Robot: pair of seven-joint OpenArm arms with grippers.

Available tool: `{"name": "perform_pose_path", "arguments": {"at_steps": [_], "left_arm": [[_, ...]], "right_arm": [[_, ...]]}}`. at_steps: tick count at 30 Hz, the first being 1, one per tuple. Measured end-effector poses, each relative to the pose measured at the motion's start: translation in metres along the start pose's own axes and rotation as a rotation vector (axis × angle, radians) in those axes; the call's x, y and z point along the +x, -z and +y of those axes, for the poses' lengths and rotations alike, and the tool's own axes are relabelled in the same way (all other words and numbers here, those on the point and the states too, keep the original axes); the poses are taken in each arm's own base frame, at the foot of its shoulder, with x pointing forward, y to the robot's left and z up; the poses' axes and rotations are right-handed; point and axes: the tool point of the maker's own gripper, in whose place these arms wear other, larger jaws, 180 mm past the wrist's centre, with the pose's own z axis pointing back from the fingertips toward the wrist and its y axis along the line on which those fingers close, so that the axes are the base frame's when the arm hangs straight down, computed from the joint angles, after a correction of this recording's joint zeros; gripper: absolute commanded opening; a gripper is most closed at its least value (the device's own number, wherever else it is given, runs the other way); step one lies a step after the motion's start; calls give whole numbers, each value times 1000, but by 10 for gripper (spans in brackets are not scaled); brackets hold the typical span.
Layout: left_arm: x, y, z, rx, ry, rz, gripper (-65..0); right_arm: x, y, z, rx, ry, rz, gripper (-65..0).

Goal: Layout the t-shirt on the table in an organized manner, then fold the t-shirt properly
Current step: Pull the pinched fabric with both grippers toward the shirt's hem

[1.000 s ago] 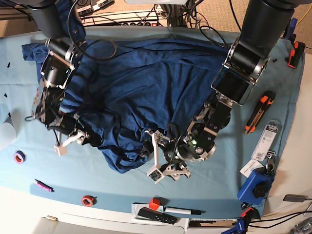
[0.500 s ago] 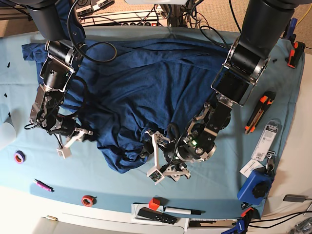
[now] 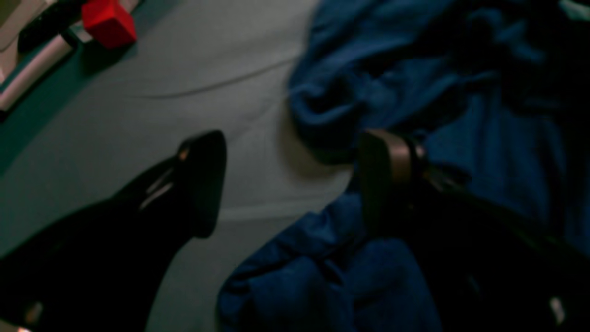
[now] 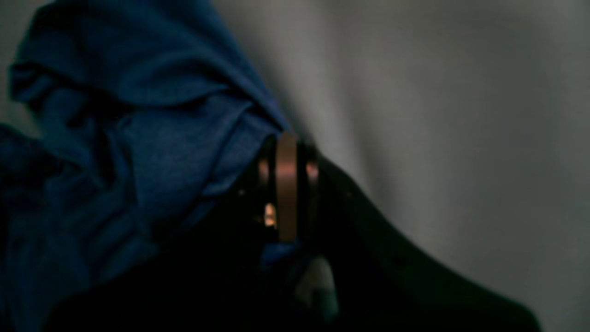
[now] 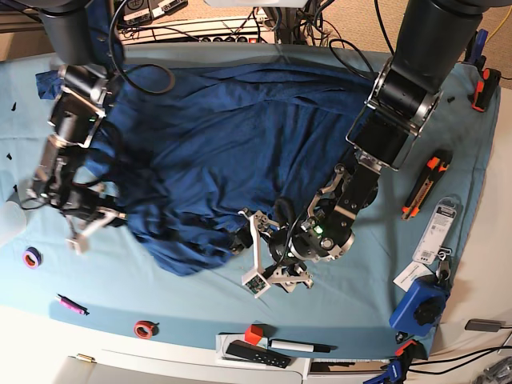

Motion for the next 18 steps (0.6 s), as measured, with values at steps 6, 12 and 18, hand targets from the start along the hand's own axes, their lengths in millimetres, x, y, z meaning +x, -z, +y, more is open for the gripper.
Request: {"name": "perform_pose_path", "arguments": {"at_steps": [6,12,18], "left_arm": [[0,0,0,0,0,0,-208],[0,0,0,0,0,0,-208],[0,0,0,-1,-1,0,-208]], "right_arm": [[10,-15,-24,-53,-9,-42,-650],[22,-26,-39,-84,-7,-89,-527],[34,-27,1,139,43,-161,-294]]}}
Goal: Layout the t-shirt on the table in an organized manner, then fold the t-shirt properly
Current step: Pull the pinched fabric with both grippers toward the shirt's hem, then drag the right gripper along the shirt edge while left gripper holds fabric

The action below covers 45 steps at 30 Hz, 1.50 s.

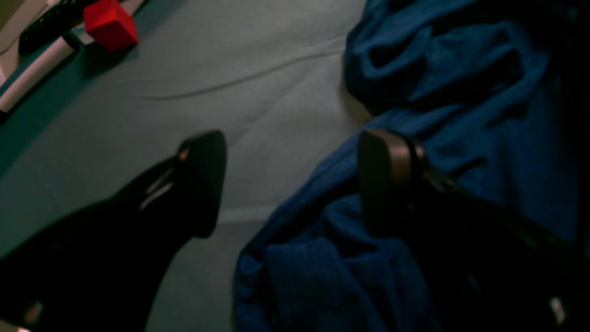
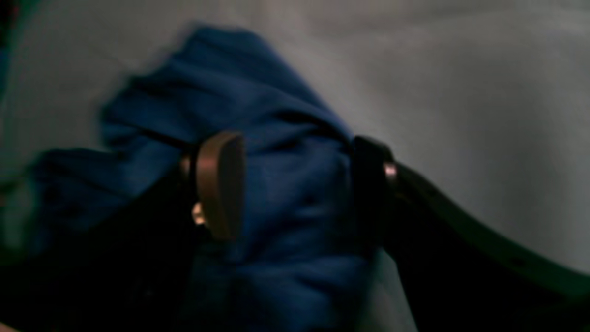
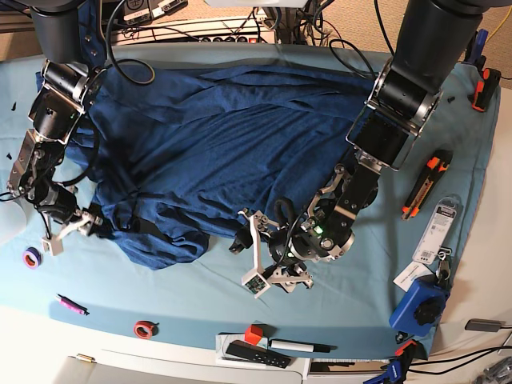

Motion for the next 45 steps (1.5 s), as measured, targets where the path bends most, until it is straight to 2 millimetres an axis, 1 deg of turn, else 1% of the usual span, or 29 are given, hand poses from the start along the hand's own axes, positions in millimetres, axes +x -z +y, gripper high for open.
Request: {"name": "perform_pose_path", "arguments": {"at_steps": [3,5,7,8,11,12,13,14,16,19,21,23,24,25,28,29,31,34,36,38,40,42,43,45], "left_arm": [[0,0,0,0,0,0,-208],[0,0,0,0,0,1,-208],[0,0,0,1,1,1,-208],[0,0,0,1,1,1,-208],[0,0,0,0,0,0,-208],[0,0,0,0,0,0,-208],[1,0,-1,-4,-6,-4,-208],[0,0,-1,-4,-7,-3,-208],[0,0,-2,-7,-12,-4,-208],[-6,1,-6,-15,-21,6,-208],[-16,1,-12,-35,-21,30,-208],[-24,1,-19,-50,-30,41,-208],[-25,2,-22,-59,-42,43,-209],[-23,3,-25,-68,-49,39,-211],[-7,8,-30,-57,-73,10,-213],[-1,9,-32,-61,-71,-3,-213],[4,14,-36,-72,-82,-4,-213],[2,27,-47,-89,-112,24,-213],[3,38,-56,-109,-132,41,-213],[12,49,-64,-127,-153,29,-213],[17,57,-67,-135,-165,28,-215],[14,61,-61,-134,-171,40,-223],[11,62,-55,-111,-185,48,-243],[9,64,-50,-87,-206,44,-296]], "right_arm": [[0,-1,19,108,71,3,-294],[-1,-4,38,213,122,21,-294],[-8,-11,60,337,147,69,-295],[-7,-13,68,384,154,65,-295],[22,-24,88,527,225,-86,-295],[28,-27,91,556,238,-118,-295],[30,-29,92,571,249,-135,-295],[27,-29,91,574,257,-137,-296],[12,-27,87,558,270,-104,-296],[-7,-25,78,518,277,-57,-296],[-15,-26,66,473,284,-45,-296],[-17,-32,50,426,310,-68,-296],[-15,-36,39,399,330,-101,-296],[-8,-42,29,381,358,-158,-296],[20,-71,0,356,444,-366,-296],[26,-82,-10,349,471,-429,-296],[30,-101,-28,330,518,-519,-296],[21,-115,-47,278,545,-543,-296],[15,-119,-52,259,545,-534,-296],[8,-121,-56,240,538,-508,-296],[0,-120,-57,227,531,-476,-296],[-7,-117,-55,224,525,-440,-296],[-11,-114,-53,228,522,-418,-296],[-17,-111,-48,240,516,-376,-296]]}}
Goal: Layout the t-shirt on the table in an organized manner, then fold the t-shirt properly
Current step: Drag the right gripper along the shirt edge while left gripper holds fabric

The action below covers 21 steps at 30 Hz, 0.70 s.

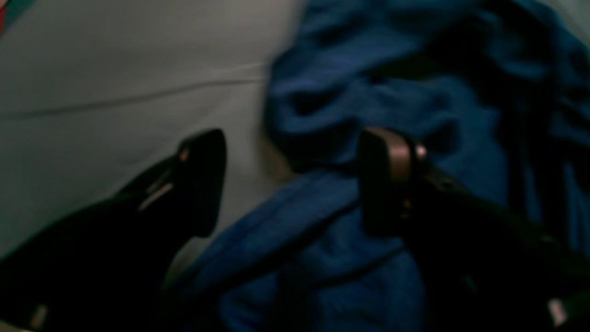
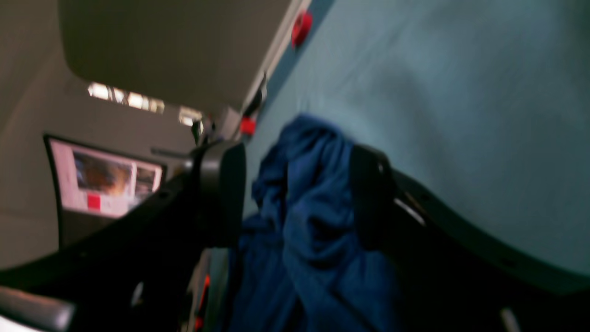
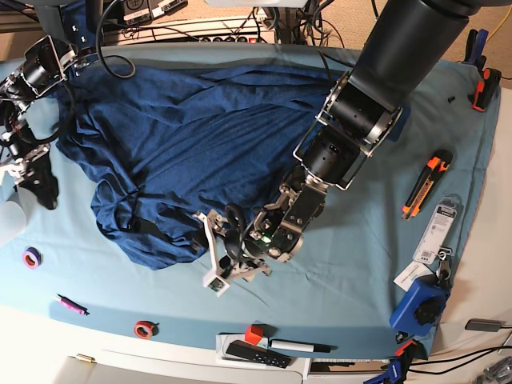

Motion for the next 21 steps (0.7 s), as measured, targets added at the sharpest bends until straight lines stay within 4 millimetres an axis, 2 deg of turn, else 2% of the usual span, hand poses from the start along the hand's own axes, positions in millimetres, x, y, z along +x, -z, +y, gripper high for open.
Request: {"name": "perform_pose_path", "arguments": {"at_steps": [3,8,11,15,21], "left_arm": [[-7,3,4,11,13,-3,-370],[-32,7,9,11,3,33,-366],[-25,8,-3,-57,15,-14,-356],[-16,7,-4,-61,14,-64,-356],[3,3,-20,-151,31,-176,-356]], "right_arm": [[0,1,1,4,1,0,-296],[2,1,3,16,3,-11,-296],[0,1,3,16,6,-9,-296],[-2,3,3,21,11,-8,-296],[-25,17,5,40,40,29,-296]]}}
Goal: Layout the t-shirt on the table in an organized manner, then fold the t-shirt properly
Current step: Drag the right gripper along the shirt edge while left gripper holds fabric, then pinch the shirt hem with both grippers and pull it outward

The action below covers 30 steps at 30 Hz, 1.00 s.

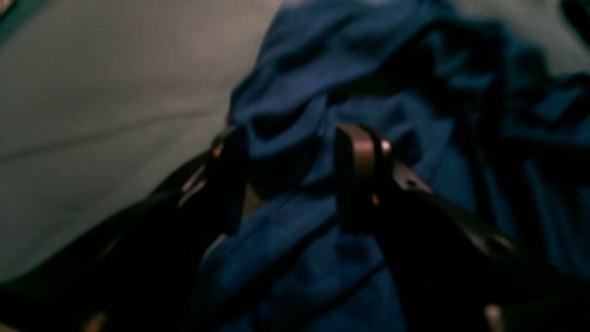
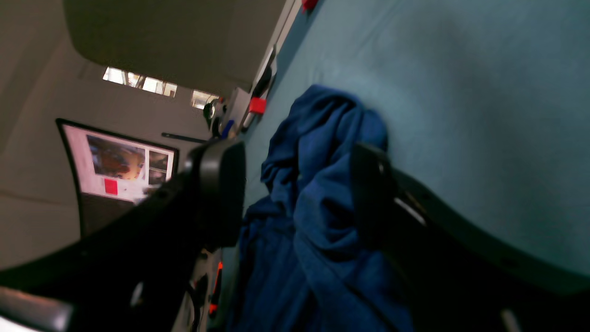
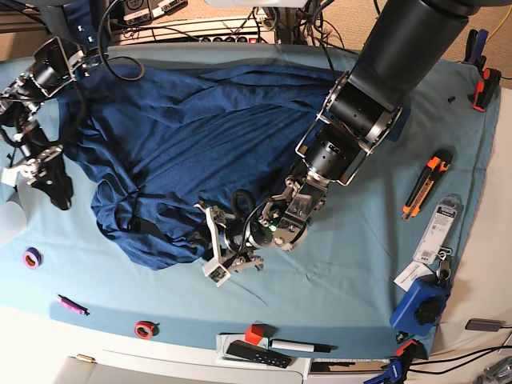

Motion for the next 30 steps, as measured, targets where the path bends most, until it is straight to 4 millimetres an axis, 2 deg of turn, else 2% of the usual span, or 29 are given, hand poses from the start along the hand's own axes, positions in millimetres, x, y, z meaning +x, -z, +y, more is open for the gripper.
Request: {"name": "perform_pose_path", "arguments": {"at_steps": [2,5,9,12,15,18,21,26,30], "left_arm": [[3,0,-3,-16,1,-16,-356],[2,0,-2,-10,-5,-30,-356],[-16,0,-5,1,-9,-1,-356],[-33,0,-11,-5,-24,24,-356],[-36,0,-13,-6,-29,26,-356],[-34,0,-12,-6,-27,20,-356],[-34,0,-12,-6,-27,21,-356],[-33,0,-12,-6,-28,19,-356],[-35,0,-12,-5,-13,25,-356]], "right_arm": [[-14,11,3,6,-6,52,-296],[-45,33,9,19,-22,174,-296],[-76,56,23,55,-53,301,-296],[-81,74,37,83,-85,340,-296],[-77,91,50,88,-132,354,-296],[-64,109,50,24,-206,322,-296],[-64,125,41,-78,-293,333,-296],[-103,155,50,-83,-348,387,-296],[-122,168,54,-88,-440,446,-296]]}}
